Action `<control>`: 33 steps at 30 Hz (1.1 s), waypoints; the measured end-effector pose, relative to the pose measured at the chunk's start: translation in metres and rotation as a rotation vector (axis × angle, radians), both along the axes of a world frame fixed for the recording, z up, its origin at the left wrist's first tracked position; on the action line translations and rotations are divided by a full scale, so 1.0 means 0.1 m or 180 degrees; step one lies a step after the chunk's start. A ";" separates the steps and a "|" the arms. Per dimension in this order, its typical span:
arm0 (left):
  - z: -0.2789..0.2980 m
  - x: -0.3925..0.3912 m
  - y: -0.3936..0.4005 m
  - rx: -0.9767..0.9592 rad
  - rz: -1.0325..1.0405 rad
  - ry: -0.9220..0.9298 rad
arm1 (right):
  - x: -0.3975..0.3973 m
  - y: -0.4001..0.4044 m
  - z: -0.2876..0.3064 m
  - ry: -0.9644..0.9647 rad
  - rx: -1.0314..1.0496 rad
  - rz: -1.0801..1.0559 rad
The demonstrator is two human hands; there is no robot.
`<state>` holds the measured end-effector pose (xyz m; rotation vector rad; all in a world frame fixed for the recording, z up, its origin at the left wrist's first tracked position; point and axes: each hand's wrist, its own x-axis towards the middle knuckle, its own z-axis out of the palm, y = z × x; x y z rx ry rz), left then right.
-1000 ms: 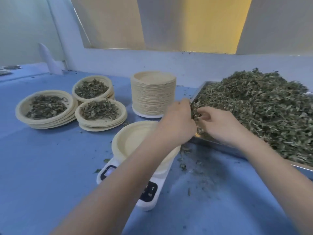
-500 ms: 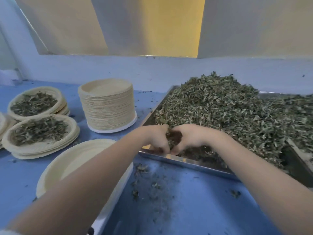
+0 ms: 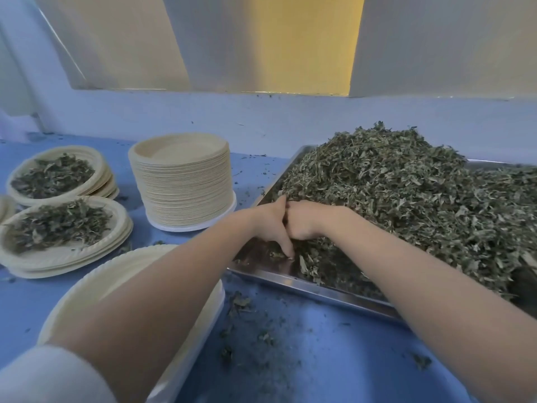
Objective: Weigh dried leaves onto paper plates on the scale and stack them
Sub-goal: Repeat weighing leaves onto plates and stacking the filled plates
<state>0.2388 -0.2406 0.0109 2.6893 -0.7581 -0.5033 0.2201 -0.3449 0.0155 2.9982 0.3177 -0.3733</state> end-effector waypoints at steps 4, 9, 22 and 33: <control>0.10 -0.16 0.15 -0.0037 -0.0336 0.0119 | -0.36 -0.16 0.19 0.0308 0.1009 -0.0146; 0.23 -0.21 0.37 0.0339 -0.0528 0.0051 | -0.69 -0.53 0.24 0.0537 0.0967 -0.0148; 0.07 -0.13 0.04 0.0542 -0.0410 0.0256 | -0.44 -0.39 0.03 0.0851 0.0929 -0.0560; 0.08 -0.37 0.03 -0.0139 -0.0268 -0.0407 | -0.46 -0.13 -0.08 -0.0130 0.1788 -0.0707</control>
